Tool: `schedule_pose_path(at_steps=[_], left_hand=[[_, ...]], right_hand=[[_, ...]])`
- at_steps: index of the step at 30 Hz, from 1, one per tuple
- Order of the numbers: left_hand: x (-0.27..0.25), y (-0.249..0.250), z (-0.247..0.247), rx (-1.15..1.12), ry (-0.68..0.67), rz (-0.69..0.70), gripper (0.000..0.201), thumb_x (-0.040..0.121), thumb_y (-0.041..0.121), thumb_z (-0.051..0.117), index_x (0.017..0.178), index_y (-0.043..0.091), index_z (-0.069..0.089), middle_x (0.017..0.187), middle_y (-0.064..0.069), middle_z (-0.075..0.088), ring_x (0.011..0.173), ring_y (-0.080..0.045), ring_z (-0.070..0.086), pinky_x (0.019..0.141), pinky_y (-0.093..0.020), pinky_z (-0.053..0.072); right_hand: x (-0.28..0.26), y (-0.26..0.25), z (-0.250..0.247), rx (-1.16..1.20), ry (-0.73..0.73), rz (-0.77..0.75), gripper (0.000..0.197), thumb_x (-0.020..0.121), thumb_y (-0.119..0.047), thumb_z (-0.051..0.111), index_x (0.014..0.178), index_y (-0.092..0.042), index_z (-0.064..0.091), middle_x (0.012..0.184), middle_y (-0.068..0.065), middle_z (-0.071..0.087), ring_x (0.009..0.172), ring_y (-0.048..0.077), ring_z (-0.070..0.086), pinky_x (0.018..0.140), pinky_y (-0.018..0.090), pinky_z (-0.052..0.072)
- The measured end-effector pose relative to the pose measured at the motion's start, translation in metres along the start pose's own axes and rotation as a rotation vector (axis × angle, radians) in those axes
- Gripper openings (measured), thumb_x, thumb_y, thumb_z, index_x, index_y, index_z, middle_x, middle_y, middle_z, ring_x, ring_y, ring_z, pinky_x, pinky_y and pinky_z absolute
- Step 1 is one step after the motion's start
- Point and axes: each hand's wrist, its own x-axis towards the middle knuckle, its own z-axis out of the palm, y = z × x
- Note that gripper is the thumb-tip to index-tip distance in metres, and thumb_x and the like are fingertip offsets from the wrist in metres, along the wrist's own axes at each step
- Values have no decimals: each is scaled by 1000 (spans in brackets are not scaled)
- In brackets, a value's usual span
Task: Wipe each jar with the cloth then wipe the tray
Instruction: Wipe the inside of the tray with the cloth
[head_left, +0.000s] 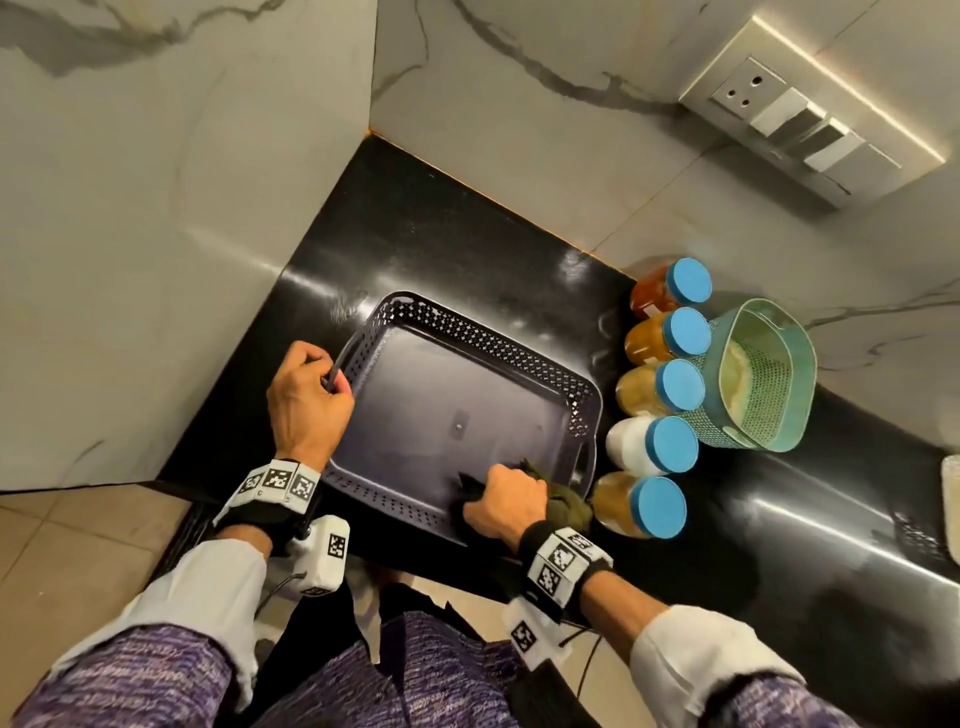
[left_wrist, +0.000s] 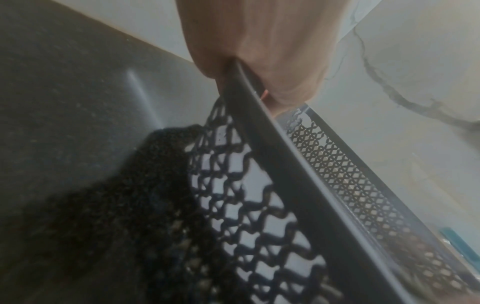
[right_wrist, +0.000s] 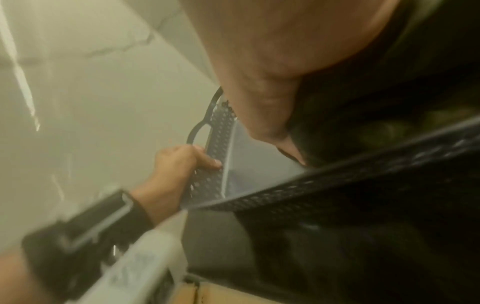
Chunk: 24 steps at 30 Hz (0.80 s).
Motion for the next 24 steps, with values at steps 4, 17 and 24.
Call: schedule_pose_path(at_steps=[4,17,24], left_hand=[[-3,1,-4,16,-15,-1,11,79,-6,70,70,-3,64,93,-12,63,61,-23,50,57,-33,43],[-1,-4,-15,-38,131,-96,18,71,-12,61,64,3,55,93,-14,60,65,-35,55,59,-34,38],[2,2,-12,-62,240,-196,14,67,-11,57,63,2,56,93,-15,60,68,-39,56,61,-43,43]], right_hand=[[17,-35,-11,268,4,34,55,83,-49,70,115,-5,63,124,21,68,116,38,64,98,39,50],[0,11,-164,-479,644,-210,29,79,-28,71,59,-20,51,59,6,63,55,32,60,70,38,42],[-8,17,-76,-284,467,-129,17,81,-32,70,95,-21,71,83,8,74,79,35,72,63,37,53]])
